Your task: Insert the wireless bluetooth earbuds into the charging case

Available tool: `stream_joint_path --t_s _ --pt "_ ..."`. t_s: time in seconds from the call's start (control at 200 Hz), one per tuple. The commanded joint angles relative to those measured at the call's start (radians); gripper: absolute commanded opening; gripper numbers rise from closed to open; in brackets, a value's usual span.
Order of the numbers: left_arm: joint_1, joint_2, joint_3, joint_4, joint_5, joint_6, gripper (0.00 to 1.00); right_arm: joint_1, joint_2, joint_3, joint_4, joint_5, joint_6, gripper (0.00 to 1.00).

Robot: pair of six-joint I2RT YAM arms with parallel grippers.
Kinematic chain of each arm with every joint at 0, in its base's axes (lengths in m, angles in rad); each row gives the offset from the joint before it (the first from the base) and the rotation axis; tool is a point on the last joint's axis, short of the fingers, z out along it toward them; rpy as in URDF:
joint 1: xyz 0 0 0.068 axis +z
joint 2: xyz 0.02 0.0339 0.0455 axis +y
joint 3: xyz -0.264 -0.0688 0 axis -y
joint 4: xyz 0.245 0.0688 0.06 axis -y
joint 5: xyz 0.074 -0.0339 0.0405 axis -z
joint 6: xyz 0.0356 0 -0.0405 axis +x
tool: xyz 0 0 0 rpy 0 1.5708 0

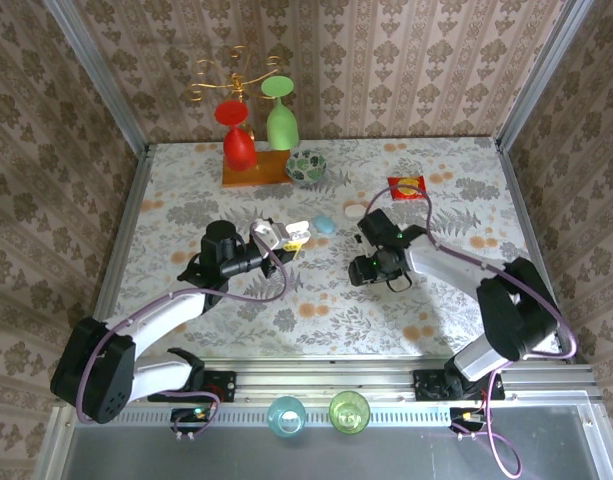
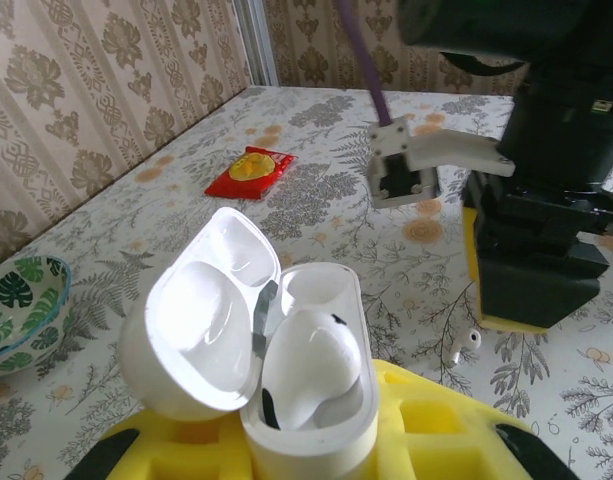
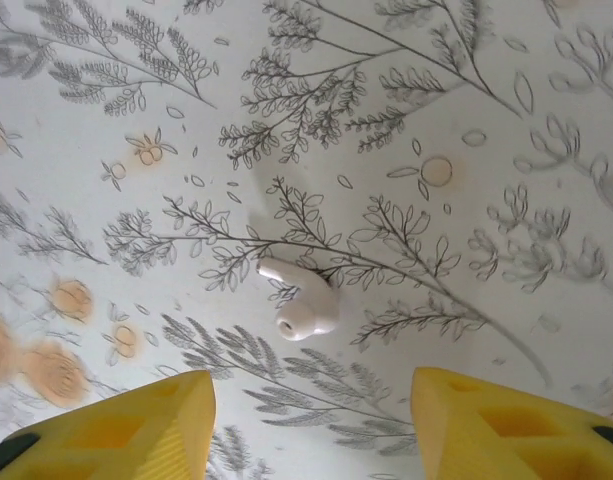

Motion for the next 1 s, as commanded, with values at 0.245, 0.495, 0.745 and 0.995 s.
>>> stream_joint_path --t_s 0.245,0.495,0.745,0.995 --pt "0.012 -0.013 -0.02 0.049 -0.003 -0.017 0.09 -0.021 -0.045 -0.202 0.323 -0.187 0.508 0.53" --pt "0.012 -0.023 -0.028 0.046 0.0 -0.025 0.09 -0.036 0.048 -0.143 0.307 -0.154 0.452 0.44" --pt "0.012 -0.029 -0.031 0.036 -0.006 -0.02 0.1 -0.047 0.124 -0.033 0.224 -0.09 0.342 0.39" --pt "0.012 -0.035 -0.041 0.041 -0.013 -0.019 0.1 -0.055 0.234 0.099 0.155 -0.122 0.235 0.36"
